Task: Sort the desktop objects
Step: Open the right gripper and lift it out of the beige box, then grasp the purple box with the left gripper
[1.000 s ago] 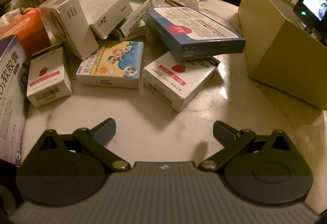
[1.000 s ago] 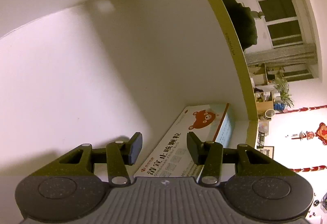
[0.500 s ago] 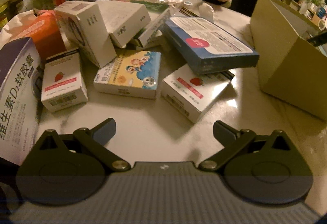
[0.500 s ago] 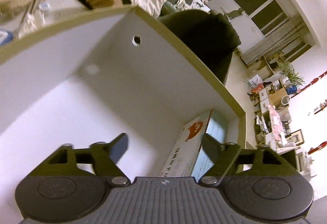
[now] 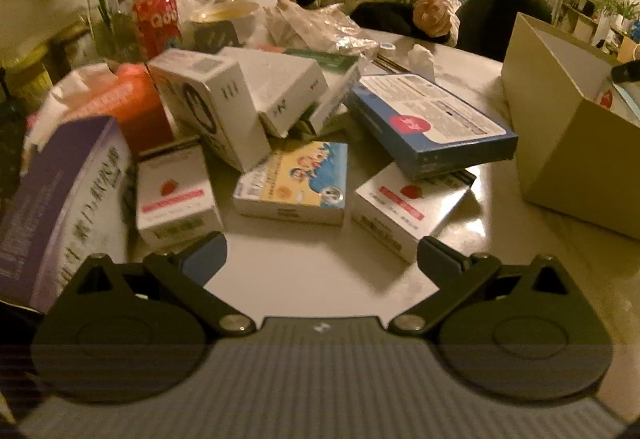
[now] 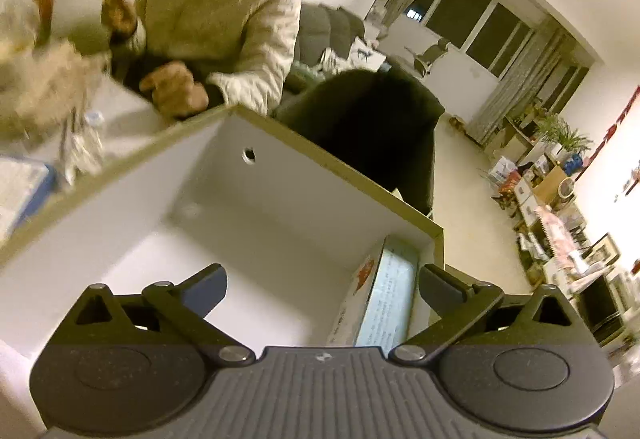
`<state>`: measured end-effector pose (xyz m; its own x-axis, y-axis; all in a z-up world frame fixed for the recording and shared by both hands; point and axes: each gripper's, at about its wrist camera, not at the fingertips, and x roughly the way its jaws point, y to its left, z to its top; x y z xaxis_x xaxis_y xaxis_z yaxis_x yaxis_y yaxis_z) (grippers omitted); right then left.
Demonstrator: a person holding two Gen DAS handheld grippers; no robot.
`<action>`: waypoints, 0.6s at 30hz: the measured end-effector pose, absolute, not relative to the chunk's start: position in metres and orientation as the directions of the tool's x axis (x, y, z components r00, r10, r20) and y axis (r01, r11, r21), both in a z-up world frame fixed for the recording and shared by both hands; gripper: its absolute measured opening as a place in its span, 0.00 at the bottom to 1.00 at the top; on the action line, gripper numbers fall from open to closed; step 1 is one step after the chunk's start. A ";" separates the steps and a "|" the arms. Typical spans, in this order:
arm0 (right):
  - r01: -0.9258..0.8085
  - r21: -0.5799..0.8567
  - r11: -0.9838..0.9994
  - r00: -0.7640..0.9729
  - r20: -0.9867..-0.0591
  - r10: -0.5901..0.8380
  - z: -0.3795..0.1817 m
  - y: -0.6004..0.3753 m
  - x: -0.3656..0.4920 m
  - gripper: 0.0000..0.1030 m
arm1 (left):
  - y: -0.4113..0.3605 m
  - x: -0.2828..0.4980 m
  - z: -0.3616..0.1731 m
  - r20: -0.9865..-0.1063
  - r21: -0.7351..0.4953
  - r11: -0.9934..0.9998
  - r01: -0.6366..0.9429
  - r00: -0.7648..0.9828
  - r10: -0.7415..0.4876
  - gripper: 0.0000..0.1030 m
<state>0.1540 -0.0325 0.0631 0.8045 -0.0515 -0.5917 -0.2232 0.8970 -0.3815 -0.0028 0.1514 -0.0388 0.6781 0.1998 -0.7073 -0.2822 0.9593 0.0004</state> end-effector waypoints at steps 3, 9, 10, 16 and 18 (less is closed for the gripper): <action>-0.235 -0.311 0.921 0.815 -0.579 0.012 0.071 -0.040 0.140 0.99 | 0.152 -0.007 -0.034 -0.697 0.028 0.957 -0.288 0.681 0.225 1.00; -0.221 -0.225 0.949 0.836 -0.544 0.066 0.078 -0.058 0.110 0.99 | 0.155 -0.016 -0.021 -0.667 0.072 0.954 -0.292 0.697 0.264 1.00; -0.215 -0.220 0.952 0.841 -0.537 0.066 0.078 -0.061 0.105 1.00 | 0.157 -0.018 -0.019 -0.662 0.083 0.952 -0.295 0.698 0.274 1.00; -0.197 -0.132 0.971 0.882 -0.457 0.117 0.083 -0.078 0.066 1.00 | 0.166 -0.027 -0.008 -0.629 0.181 0.929 -0.322 0.688 0.362 1.00; -0.187 -0.100 0.977 0.888 -0.442 0.125 0.082 -0.084 0.053 1.00 | 0.172 -0.029 -0.004 -0.627 0.193 0.925 -0.328 0.684 0.373 1.00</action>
